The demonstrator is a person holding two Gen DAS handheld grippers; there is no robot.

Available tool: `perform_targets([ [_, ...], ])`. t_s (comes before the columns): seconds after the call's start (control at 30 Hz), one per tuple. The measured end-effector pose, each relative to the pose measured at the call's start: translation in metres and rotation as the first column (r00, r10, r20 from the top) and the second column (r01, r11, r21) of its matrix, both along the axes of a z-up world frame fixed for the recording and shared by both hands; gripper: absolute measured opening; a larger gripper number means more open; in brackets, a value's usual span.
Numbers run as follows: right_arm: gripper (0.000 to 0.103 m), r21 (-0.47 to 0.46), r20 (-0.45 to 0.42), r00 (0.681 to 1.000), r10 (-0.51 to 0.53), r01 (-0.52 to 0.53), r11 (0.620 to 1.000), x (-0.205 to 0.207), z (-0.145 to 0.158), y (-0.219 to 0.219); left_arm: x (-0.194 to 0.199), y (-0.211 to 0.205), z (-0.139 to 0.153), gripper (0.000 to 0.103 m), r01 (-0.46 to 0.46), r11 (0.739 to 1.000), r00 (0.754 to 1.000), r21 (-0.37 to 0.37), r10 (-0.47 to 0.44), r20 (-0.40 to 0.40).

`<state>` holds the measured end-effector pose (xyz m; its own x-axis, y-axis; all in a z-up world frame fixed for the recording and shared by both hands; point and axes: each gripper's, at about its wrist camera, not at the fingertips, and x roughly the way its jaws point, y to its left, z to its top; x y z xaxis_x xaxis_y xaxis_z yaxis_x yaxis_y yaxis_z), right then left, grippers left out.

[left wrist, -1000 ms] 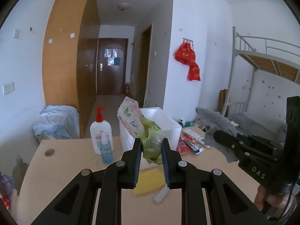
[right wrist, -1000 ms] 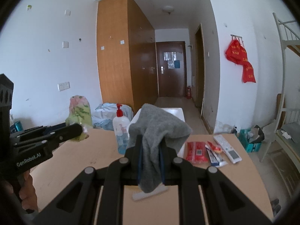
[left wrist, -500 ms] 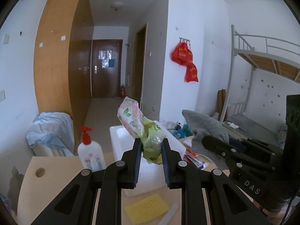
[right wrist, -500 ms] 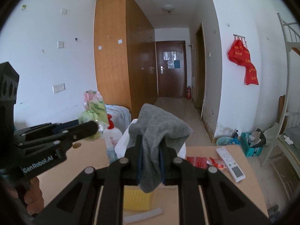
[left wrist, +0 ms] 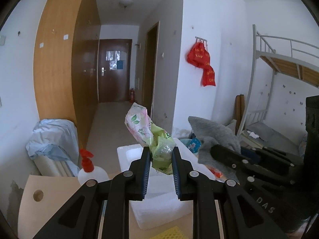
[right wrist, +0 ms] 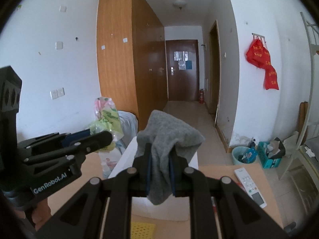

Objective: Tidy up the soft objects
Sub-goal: 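Lower the floral wrapper into the foam box and open the left gripper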

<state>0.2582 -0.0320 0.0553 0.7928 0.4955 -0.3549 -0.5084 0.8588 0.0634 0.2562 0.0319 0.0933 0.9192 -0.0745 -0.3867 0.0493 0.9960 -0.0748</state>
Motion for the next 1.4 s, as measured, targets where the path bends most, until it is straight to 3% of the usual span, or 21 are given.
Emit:
perform_targets([
  [0.57, 0.019, -0.006, -0.069, 0.998, -0.001, 0.001, 1.0, 0.035, -0.019, 0.006, 0.036, 0.005, -0.023, 0.022, 0.035, 0.999, 0.998, -0.001, -0.035, -0.043],
  [1.13, 0.019, -0.006, -0.065, 0.998, -0.019, 0.018, 1.0, 0.04, -0.013, 0.003, 0.059, 0.004, -0.034, 0.023, 0.053, 0.998, 0.995, 0.04, -0.049, -0.082],
  [1.23, 0.019, -0.005, -0.066, 0.998, -0.019, 0.018, 1.0, 0.04, -0.013, 0.004, 0.061, 0.005, -0.034, 0.03, 0.054, 0.997, 0.996, 0.052, -0.05, -0.078],
  [1.3, 0.019, -0.007, -0.064, 0.998, -0.02, 0.02, 1.0, 0.041, -0.013, 0.004, 0.06, 0.005, -0.033, 0.043, 0.052, 0.997, 0.997, 0.059, -0.048, -0.067],
  [1.37, 0.019, -0.003, -0.063, 0.998, -0.022, 0.021, 1.0, 0.04, -0.013, 0.003, 0.058, 0.005, -0.034, 0.074, 0.039, 0.997, 0.997, 0.065, -0.035, -0.061],
  [1.4, 0.019, -0.003, -0.062, 0.998, -0.024, 0.024, 1.0, 0.04, -0.013, 0.002, 0.058, 0.007, -0.033, 0.079, 0.026, 0.997, 0.999, 0.068, -0.023, -0.049],
])
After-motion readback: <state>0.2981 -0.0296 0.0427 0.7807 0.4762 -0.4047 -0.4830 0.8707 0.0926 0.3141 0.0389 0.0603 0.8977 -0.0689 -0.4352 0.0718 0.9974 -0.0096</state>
